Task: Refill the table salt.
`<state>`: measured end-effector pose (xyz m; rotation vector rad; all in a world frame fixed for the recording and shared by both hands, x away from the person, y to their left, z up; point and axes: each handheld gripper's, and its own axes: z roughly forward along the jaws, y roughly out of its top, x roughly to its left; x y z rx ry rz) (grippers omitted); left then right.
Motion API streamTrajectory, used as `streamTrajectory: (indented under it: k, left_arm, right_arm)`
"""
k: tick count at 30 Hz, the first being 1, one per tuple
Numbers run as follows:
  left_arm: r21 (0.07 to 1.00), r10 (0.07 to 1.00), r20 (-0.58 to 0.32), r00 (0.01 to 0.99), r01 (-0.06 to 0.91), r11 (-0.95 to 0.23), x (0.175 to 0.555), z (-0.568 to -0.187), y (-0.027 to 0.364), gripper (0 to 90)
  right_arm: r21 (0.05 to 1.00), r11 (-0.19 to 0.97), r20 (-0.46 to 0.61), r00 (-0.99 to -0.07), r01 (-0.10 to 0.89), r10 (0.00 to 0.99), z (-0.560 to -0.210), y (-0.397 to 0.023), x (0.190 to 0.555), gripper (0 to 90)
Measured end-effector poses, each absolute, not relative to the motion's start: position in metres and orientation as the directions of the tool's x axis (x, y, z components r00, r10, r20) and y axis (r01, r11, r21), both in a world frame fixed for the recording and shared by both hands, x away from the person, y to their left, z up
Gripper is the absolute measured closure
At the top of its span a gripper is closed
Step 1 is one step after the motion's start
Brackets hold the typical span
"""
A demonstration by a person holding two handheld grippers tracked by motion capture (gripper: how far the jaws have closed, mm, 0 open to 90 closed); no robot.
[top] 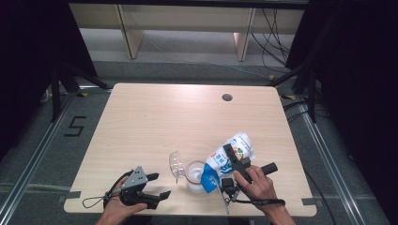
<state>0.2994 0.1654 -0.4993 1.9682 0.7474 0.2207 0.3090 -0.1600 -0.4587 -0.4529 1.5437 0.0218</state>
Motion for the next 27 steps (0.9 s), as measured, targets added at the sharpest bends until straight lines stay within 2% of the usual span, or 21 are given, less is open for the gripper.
streamTrajectory:
  k: [27]
  left_arm:
    - [0.85,0.588,-0.154,0.794,0.41,-0.331,0.2994,-0.4993,0.1654,20.6]
  right_arm:
    - [-0.273,0.917,-0.961,0.052,-0.29,-0.27,-0.459,-0.1594,0.3085,76.7]
